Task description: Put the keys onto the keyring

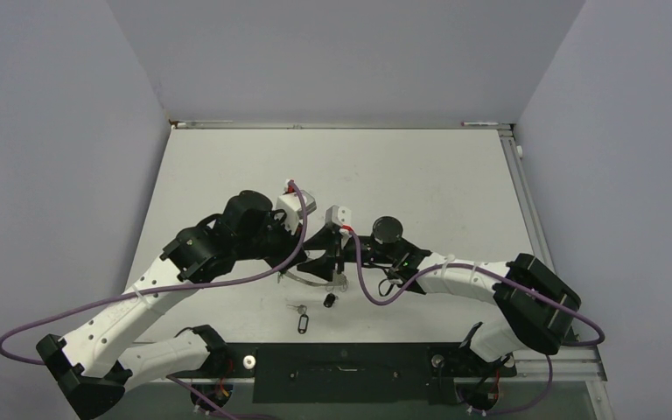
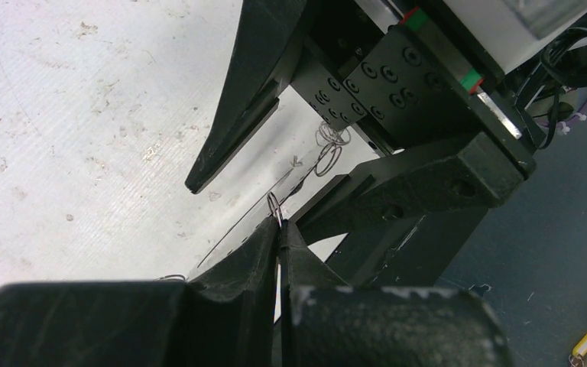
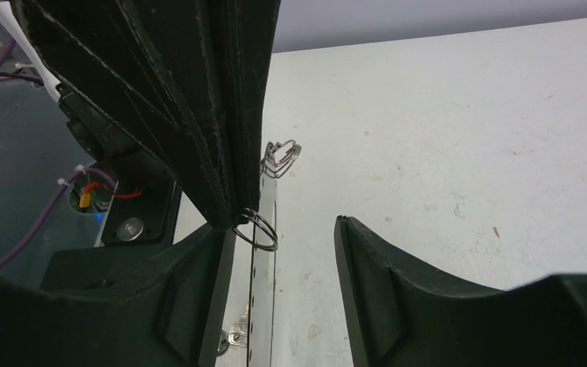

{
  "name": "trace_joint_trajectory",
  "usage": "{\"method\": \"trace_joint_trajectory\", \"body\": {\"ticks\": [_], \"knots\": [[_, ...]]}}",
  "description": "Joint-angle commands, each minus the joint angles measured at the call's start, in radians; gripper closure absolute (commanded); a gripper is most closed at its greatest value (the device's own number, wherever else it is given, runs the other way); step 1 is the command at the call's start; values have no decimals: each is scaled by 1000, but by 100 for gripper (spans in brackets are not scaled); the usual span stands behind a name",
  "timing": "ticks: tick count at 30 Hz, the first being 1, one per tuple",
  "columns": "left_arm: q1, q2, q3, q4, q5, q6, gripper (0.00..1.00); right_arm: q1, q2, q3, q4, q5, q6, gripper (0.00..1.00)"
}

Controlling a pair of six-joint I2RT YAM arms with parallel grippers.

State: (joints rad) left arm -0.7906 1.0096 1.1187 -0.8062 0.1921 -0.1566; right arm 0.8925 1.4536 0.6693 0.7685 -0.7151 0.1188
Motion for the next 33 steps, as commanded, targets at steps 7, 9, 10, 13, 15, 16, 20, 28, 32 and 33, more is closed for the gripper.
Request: {"method": "trace_joint_trajectory", "body": {"ticks": [7,9,10,13,15,16,20,28,32,33], "knots": [[-2,-19,71,29,58,12,100,3,-14,58,46,-101,-5,76],[-2,-20,72,28,62,12,100,3,-12,60,45,-104,-5,79],[-2,-20,73,28,62,12,100,3,-13,61,43,-108,-6,80],[-2,-20,73,26,64,12,100,3,-16,51,72,-116,-1,84],[-2,-20,69,25,66,12,100,3,-17,43,94,-119,9,89],[-2,-20,68,27,66,12,100,3,-19,42,97,-121,10,91],[-2,-24,60,35,67,10,100,1,-21,38,101,-121,11,95],[-2,-54,41,74,57,-15,75,2,-32,10,142,-71,37,95],[-2,-100,36,102,17,-35,54,1,-52,-1,142,-44,36,95],[-2,-118,33,116,8,-40,49,2,-55,-3,140,-41,36,95]]}}
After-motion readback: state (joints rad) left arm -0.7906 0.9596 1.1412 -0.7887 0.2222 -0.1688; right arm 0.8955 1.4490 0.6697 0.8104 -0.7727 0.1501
